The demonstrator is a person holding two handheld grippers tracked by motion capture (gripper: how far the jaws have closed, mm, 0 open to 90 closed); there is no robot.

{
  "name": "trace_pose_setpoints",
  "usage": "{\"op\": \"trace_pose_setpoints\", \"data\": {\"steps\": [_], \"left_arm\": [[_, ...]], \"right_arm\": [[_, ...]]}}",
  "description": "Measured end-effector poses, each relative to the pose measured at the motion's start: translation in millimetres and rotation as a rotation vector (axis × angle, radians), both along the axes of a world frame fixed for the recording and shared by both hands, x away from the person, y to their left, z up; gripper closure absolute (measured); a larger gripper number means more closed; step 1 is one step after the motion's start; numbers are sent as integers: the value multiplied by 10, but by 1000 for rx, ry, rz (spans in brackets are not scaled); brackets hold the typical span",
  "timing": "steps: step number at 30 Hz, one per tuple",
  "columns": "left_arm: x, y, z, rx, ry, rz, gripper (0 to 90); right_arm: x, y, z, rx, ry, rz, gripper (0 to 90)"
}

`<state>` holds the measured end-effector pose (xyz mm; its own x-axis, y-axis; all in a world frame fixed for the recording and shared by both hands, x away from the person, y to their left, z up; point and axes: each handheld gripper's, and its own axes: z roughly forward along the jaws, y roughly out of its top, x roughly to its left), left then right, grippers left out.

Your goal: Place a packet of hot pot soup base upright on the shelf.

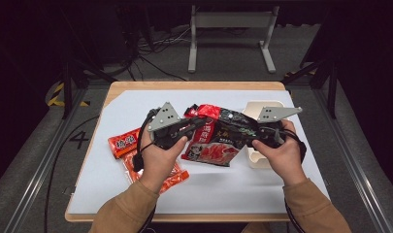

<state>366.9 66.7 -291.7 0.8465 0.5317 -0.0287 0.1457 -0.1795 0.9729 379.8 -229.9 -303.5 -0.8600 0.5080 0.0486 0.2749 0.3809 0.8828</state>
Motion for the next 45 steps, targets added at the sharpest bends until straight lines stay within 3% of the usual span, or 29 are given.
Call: {"op": "trace_pose_setpoints", "data": {"steps": [6, 10, 16, 19, 25, 31, 45], "left_arm": [[45, 73, -21, -15, 36, -23, 759], [66, 134, -47, -20, 39, -7, 679], [80, 266, -157, -9, 70, 21, 579], [87, 353, -230, -16, 95, 30, 562], [77, 509, -350, 32, 107, 60, 514], [58, 681, -488, 49, 134, 90, 467], [8, 919, -758, 44, 186, 140, 408]], "right_arm": [[24, -42, 128, -18, -24, 14, 837], [42, -77, 188, -35, -38, 6, 844], [108, -224, 332, -21, -65, -16, 845], [154, -310, 420, -25, -83, -40, 845], [227, -392, 495, -34, -101, -60, 844], [410, -570, 577, -20, -110, -83, 845], [652, -855, 670, -38, -147, -155, 844]]}}
